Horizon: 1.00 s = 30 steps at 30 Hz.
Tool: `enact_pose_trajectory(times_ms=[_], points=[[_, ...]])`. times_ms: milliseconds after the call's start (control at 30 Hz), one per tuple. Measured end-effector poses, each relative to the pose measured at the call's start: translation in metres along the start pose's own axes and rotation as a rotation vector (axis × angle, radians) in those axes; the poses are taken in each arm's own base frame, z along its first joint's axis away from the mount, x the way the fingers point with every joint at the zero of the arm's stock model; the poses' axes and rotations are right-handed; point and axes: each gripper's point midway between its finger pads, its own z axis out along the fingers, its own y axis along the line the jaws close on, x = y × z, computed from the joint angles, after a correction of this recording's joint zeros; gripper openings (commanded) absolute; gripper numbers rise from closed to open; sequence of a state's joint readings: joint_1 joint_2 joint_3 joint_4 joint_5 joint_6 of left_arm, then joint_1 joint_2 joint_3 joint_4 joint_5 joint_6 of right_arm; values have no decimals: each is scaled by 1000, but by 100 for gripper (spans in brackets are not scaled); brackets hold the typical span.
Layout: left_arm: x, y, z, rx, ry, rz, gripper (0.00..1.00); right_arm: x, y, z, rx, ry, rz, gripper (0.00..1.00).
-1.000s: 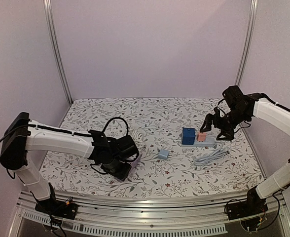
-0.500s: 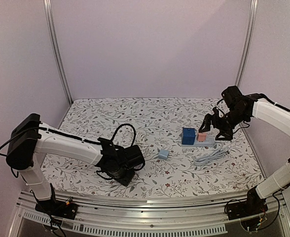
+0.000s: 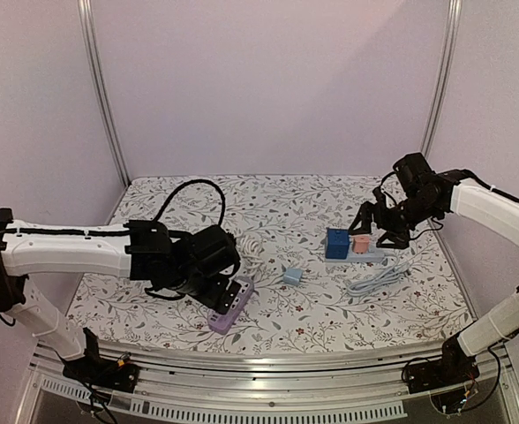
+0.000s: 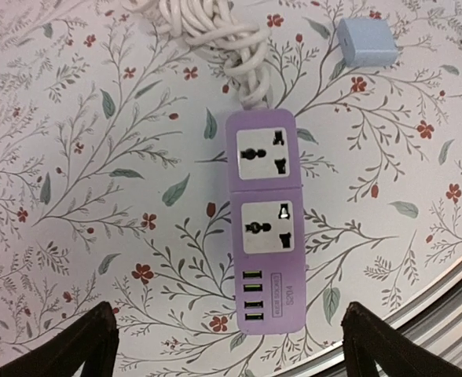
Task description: Insert the plug
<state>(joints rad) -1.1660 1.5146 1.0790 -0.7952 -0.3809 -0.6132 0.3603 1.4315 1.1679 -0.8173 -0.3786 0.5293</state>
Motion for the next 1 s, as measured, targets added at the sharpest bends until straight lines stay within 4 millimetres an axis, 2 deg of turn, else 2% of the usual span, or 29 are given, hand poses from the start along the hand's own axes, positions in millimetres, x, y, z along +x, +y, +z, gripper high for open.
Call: enact_pose_trajectory(times_ms=[133,267,400,467,567,700,867,1000], points=[[-32,14,-35,-38,-109,-28,99,3,16,3,-39,-12,-71,99],[-69,38,-80,-102,-272,-78,99,8,38,3,-90,-31,-166,99],[-90,68,-119,-165,-419,-158,100,14,70,-1,-165,-78,-313,99],[-95,82,-129,-182,-458,-204,99,18,86,-6,-206,-105,-398,99],[-98,97,-128,-158,-470,-270,100,26,102,-6,-245,-128,-520,99],[-94,108,-115,-84,-448,-333,99,43,112,1,-268,-121,-682,99],[-98,101,-109,18,-433,-344,96,54,114,11,-290,-90,-841,99],[-102,97,-106,64,-424,-335,94,59,107,32,-279,-39,-922,99]])
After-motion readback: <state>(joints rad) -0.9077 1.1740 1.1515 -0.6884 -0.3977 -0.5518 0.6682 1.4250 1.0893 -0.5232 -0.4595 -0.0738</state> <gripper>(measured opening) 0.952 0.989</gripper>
